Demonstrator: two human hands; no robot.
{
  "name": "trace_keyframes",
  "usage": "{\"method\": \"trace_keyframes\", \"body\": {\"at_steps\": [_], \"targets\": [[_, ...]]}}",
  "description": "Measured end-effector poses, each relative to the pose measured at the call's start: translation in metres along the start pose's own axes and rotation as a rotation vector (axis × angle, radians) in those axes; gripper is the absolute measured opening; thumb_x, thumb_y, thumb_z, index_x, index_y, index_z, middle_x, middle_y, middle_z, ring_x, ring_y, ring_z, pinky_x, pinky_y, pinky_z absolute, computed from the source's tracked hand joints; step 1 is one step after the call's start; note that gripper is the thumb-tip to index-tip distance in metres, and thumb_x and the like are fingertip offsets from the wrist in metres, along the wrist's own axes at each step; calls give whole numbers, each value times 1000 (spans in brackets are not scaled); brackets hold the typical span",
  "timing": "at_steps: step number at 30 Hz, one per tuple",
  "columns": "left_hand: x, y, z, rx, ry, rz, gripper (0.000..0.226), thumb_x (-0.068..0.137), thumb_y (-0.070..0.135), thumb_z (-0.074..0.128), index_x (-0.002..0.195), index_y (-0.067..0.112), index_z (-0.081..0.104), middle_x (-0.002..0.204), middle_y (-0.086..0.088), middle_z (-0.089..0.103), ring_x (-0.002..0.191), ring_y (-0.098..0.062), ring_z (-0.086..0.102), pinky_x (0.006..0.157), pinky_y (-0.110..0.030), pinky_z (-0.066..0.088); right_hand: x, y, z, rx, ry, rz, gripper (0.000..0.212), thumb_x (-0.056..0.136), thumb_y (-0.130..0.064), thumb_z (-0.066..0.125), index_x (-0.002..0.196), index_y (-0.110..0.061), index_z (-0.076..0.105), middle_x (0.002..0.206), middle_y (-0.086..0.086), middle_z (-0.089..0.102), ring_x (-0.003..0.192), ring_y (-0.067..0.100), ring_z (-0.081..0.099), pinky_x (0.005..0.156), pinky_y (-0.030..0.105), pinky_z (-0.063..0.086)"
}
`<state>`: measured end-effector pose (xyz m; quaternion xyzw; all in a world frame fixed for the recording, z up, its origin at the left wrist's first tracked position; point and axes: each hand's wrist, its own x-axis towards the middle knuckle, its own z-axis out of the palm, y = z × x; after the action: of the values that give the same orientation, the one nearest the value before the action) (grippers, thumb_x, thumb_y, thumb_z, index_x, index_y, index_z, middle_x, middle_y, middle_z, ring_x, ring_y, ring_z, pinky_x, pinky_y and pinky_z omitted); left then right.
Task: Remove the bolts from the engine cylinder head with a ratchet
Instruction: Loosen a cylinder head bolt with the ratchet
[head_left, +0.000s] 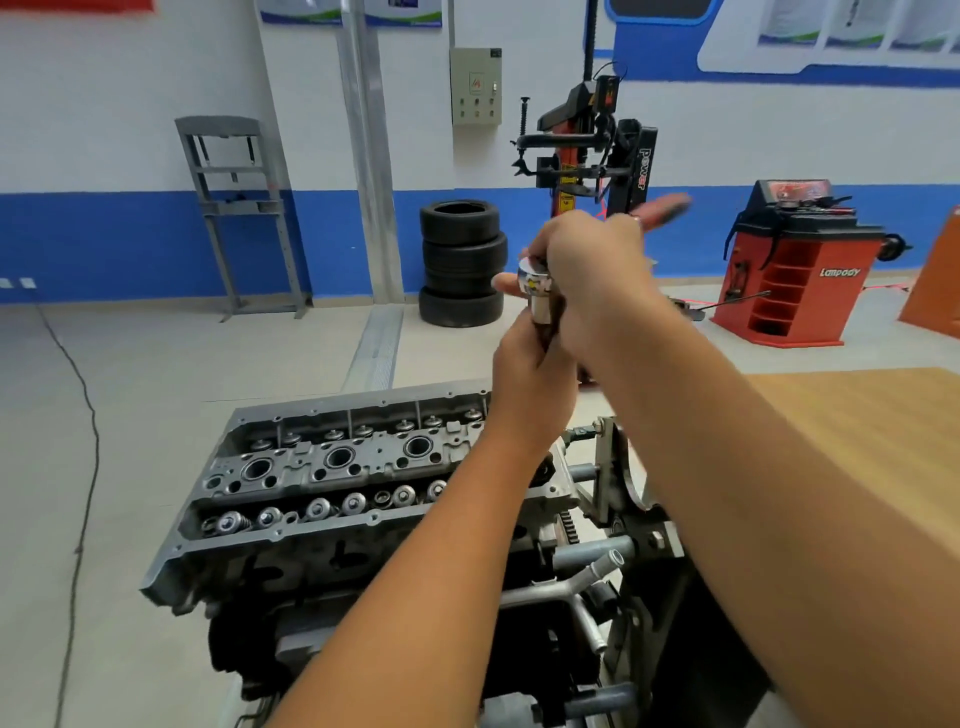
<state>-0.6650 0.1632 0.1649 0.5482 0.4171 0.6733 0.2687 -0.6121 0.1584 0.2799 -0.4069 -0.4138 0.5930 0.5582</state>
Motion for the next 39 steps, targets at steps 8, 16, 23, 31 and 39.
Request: {"method": "trace_keyframes", "body": {"at_steps": [8,16,23,31,39], "targets": [[-4,-4,-11,-141,-100,-135,40,90,-3,53,56,13,39,47,-3,28,39,-14,20,48,-33,18,2,-12,6,-273,-653,199,43,89,11,45,130,-3,46,92,21,76,54,16,67,65,39,62],[-8,-1,10,31,30,-116,40,101,-15,52,77,16,52,60,12,49,58,13,59,58,-1,43,-4,28,5,258,252,-285,80,93,1,53,161,-21,18,112,9,59,53,15,72,40,20,47],[-4,-4,10,-21,-35,-127,50,98,11,62,52,24,46,48,5,31,44,-10,26,47,-25,24,14,-9,-25,-231,-711,106,18,95,-18,65,113,-18,59,69,-3,47,42,3,41,49,21,27],[-2,-20,7,-27,123,43,37,92,-7,53,60,6,42,47,1,43,42,-8,38,45,-15,31,-3,30,5,-25,-69,-335,68,86,-18,83,138,-3,43,72,0,64,40,5,59,42,20,46],[-6,-15,5,-38,-26,-87,37,98,14,60,69,1,44,57,-8,30,44,-15,26,46,-26,26,15,1,-28,-229,-837,22,26,89,-10,66,111,-12,53,68,-3,50,44,3,42,50,21,30]]}}
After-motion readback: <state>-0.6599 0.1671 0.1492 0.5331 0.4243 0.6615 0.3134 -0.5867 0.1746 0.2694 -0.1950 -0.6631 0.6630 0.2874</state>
